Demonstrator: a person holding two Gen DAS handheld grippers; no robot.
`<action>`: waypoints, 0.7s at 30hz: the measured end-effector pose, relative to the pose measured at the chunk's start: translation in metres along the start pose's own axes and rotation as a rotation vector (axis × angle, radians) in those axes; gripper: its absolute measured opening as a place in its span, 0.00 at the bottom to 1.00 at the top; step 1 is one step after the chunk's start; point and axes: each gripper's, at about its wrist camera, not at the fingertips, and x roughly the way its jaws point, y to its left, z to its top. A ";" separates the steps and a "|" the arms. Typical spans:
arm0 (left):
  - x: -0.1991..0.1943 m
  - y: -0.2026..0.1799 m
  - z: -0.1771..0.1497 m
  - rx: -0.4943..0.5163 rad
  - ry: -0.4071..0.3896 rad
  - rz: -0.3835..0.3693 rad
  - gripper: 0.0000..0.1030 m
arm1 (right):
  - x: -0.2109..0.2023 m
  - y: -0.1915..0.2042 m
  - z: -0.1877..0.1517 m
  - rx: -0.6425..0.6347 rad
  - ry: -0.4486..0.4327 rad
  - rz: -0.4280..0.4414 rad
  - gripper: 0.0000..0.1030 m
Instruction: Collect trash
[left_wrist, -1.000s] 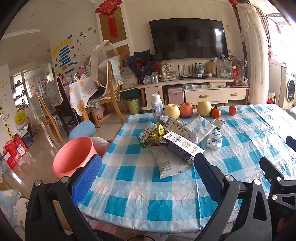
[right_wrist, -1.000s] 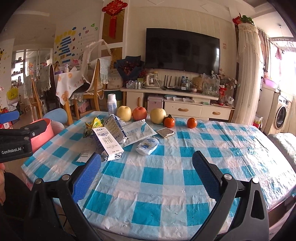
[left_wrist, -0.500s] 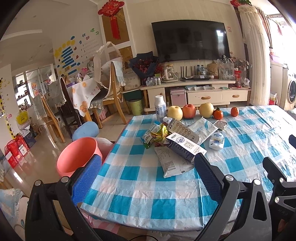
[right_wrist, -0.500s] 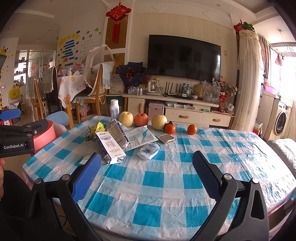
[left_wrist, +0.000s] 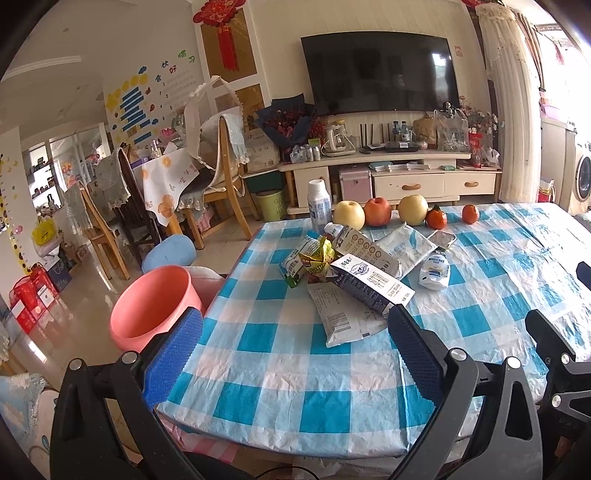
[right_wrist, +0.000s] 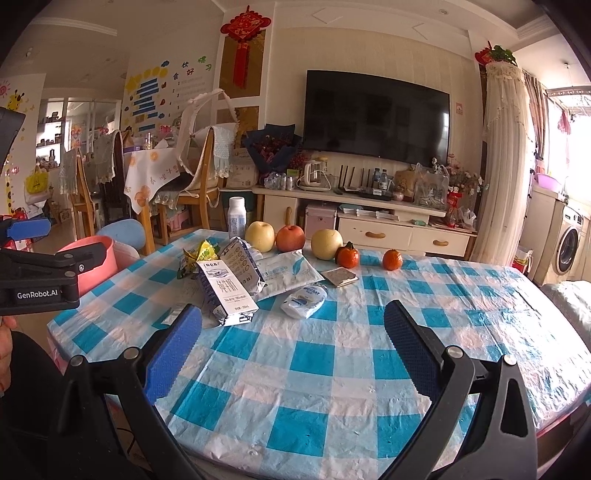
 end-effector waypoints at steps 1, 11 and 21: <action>0.002 -0.001 0.002 -0.001 0.004 0.000 0.96 | 0.001 0.001 -0.001 -0.005 -0.002 0.001 0.97; 0.009 -0.006 0.002 -0.004 0.021 -0.012 0.96 | 0.017 -0.008 -0.007 0.023 0.063 0.017 0.97; 0.021 -0.011 -0.002 -0.003 0.050 -0.021 0.96 | 0.033 -0.005 -0.016 0.009 0.152 0.052 0.97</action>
